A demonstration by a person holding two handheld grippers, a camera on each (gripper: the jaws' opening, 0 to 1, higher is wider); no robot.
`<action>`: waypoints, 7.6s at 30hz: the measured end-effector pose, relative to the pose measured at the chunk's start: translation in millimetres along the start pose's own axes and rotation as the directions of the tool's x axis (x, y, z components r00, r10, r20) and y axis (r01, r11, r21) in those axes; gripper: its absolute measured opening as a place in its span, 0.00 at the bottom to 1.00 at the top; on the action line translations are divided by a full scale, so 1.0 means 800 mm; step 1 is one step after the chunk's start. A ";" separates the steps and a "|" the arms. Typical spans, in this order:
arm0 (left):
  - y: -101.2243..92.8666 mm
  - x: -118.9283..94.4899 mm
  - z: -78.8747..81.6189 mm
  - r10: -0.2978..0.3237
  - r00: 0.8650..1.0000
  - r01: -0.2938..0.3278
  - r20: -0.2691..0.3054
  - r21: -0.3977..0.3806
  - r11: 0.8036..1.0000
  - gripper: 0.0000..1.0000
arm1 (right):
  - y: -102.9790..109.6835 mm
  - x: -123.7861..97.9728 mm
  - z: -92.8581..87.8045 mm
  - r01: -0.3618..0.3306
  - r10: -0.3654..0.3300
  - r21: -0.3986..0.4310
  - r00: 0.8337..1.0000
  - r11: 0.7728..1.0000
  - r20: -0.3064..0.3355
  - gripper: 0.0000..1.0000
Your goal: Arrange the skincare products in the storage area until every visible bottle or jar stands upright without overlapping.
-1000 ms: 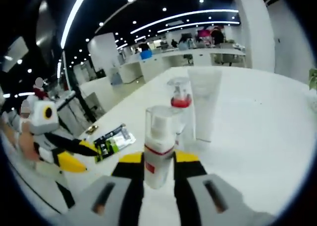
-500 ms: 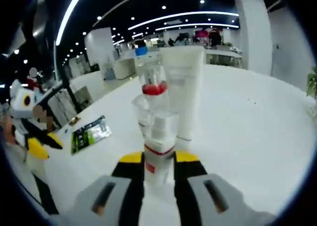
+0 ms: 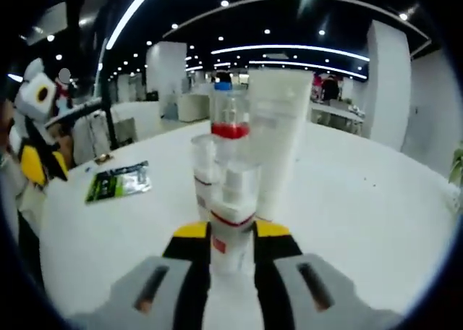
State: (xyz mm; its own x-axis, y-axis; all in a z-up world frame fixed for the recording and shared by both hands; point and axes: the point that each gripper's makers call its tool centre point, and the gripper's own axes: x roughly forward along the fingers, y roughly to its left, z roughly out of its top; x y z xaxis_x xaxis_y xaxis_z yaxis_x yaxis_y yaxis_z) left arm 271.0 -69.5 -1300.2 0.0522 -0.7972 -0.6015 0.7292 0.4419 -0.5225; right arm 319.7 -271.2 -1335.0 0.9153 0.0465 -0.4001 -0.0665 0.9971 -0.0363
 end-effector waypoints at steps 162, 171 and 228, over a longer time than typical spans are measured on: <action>0.171 0.056 -0.003 0.516 0.810 -0.473 -0.280 0.210 0.856 0.40 | -0.120 -0.269 -0.154 0.110 -0.066 0.232 0.980 0.966 -0.189 0.24; 0.144 0.073 -0.003 0.491 0.830 -0.469 -0.265 0.145 0.871 0.25 | -0.115 -0.275 -0.158 0.089 -0.041 0.272 0.983 0.958 -0.178 0.24; -0.136 0.030 0.026 -0.196 0.980 0.178 0.027 0.307 0.935 0.02 | 0.145 -0.167 0.069 -0.323 0.218 0.828 0.944 0.458 0.248 0.10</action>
State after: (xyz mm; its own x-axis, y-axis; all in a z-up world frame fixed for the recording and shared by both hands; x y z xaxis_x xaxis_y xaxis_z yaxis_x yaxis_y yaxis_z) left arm 206.7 -145.4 -1245.4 -0.0728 -0.8792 -0.4709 0.9005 0.1451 -0.4100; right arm 211.8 -158.8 -1235.2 0.9480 0.2760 -0.1584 0.0026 0.4910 0.8711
